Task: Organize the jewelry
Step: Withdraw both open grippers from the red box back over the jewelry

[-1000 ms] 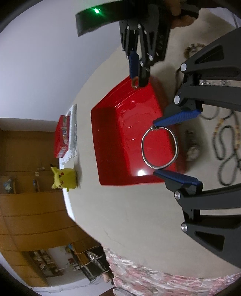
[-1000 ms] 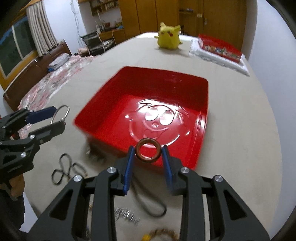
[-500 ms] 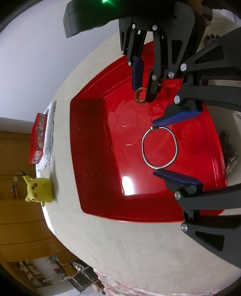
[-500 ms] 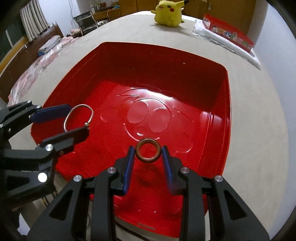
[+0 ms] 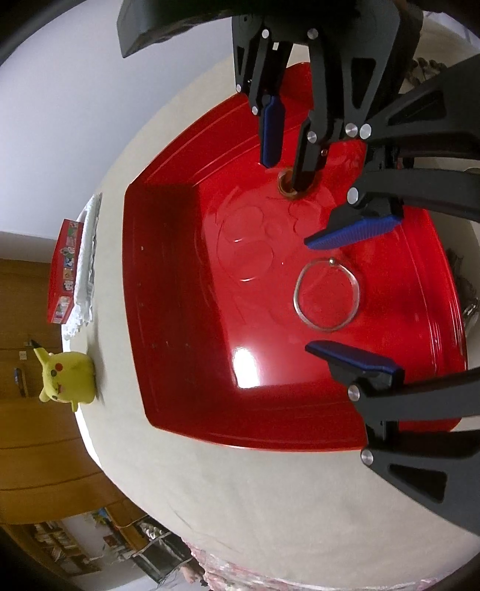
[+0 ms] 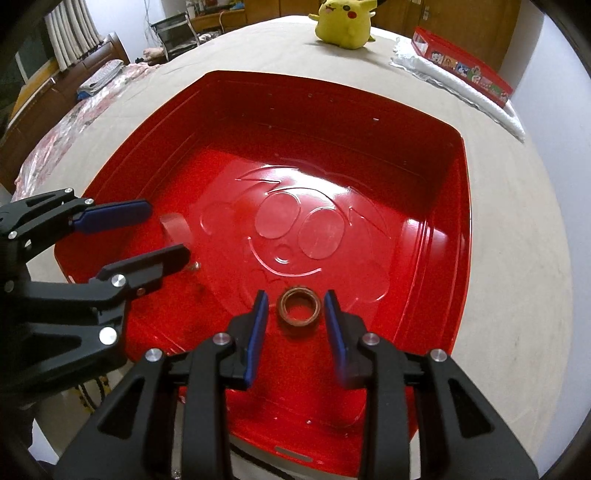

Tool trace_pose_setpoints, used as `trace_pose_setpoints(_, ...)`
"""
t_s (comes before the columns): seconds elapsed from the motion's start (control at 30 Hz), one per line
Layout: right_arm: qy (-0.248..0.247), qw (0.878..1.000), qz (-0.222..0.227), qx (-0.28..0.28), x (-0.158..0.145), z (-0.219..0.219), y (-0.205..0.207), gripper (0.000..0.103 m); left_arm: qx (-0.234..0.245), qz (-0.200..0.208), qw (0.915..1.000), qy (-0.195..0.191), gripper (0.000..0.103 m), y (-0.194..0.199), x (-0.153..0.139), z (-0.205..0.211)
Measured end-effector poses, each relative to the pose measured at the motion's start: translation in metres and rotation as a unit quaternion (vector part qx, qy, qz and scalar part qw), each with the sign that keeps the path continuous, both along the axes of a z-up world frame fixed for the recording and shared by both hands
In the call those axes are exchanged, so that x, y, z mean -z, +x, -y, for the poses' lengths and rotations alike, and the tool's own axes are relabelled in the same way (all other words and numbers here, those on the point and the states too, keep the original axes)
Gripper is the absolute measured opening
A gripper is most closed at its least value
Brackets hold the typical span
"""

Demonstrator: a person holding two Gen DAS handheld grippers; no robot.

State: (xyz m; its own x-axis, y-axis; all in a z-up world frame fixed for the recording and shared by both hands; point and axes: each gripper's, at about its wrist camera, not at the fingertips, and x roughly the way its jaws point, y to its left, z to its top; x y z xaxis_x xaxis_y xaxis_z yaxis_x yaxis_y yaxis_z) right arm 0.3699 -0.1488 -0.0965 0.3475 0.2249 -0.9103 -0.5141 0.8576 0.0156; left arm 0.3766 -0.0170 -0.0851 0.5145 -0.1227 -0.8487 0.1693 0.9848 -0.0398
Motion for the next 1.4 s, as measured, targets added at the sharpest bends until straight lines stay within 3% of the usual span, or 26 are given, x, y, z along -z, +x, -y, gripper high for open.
trace_pose_setpoints(0.13,-0.006,1.000,0.014,-0.002,-0.007,-0.002,-0.006,0.050,-0.005,0.003,1.0000,-0.002,0.053,-0.002,-0.004,-0.002)
trace_pose_setpoints(0.27,0.008,1.000,0.023,0.006,-0.019,0.008,-0.016,0.051,-0.010,0.021,0.9997,-0.008,0.054,-0.020,-0.019,-0.008)
trace_pose_setpoints(0.4,0.024,0.998,0.049,0.011,-0.039,0.026,-0.041,0.051,-0.004,0.052,0.9986,-0.009,0.060,-0.062,-0.040,-0.015)
trace_pose_setpoints(0.7,0.064,0.992,0.106,0.015,-0.068,0.065,-0.153,0.055,0.007,0.069,0.9975,-0.013,0.064,-0.167,-0.050,-0.022)
trace_pose_setpoints(0.87,0.079,0.990,0.113,0.018,-0.050,0.078,-0.215,0.055,0.000,0.069,0.9975,-0.013,0.064,-0.218,-0.036,-0.016)
trace_pose_setpoints(1.03,0.089,0.991,0.096,0.028,-0.024,0.084,-0.259,0.055,0.008,0.044,0.9989,-0.011,0.064,-0.254,-0.009,0.001)
trace_pose_setpoints(1.27,0.103,0.991,0.063,0.060,0.017,0.089,-0.286,0.055,0.007,0.007,0.9999,-0.013,0.064,-0.270,0.028,0.013)
trace_pose_setpoints(1.4,0.105,0.990,0.060,0.068,0.027,0.092,-0.291,0.053,0.006,0.006,1.0000,-0.001,0.064,-0.274,0.037,0.016)
